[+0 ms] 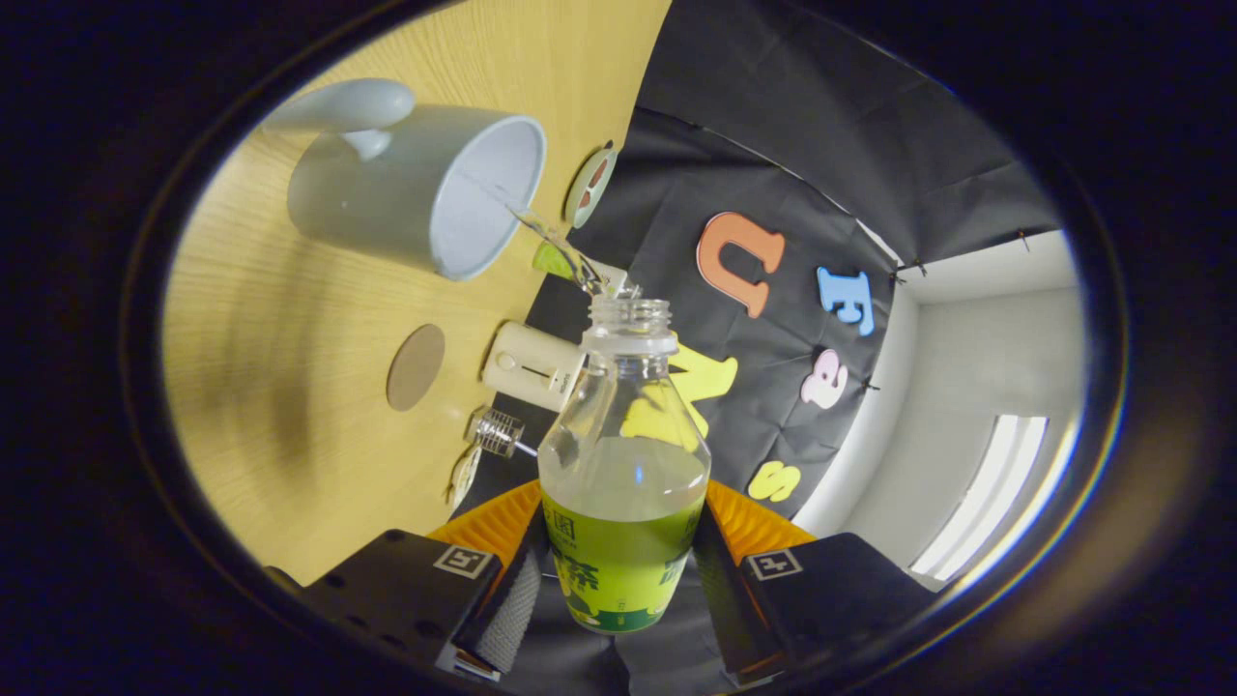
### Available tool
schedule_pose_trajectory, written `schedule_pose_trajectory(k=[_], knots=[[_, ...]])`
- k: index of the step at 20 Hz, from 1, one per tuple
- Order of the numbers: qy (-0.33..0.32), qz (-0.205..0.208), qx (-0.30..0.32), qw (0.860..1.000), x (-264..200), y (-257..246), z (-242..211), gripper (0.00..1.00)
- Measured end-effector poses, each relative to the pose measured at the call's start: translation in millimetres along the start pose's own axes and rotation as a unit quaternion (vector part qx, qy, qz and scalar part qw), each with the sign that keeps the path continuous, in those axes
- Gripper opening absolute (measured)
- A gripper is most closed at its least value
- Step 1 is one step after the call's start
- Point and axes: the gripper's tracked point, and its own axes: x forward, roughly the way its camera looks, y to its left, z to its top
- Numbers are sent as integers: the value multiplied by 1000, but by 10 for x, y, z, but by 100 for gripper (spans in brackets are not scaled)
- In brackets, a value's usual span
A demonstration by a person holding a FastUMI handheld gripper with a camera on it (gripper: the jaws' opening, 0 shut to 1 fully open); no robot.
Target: Take the bottle from table, then pour the juice into the cup, finally place the bottle on the coaster
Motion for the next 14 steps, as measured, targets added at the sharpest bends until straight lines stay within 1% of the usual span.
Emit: schedule_pose_trajectory(k=[7,11,14], knots=[[-7,-1,-25,1000,3,-16,20,80],[-13,-3,-53,998,-5,-65,33,80],[-13,-5,-55,998,32,-130,13,80]])
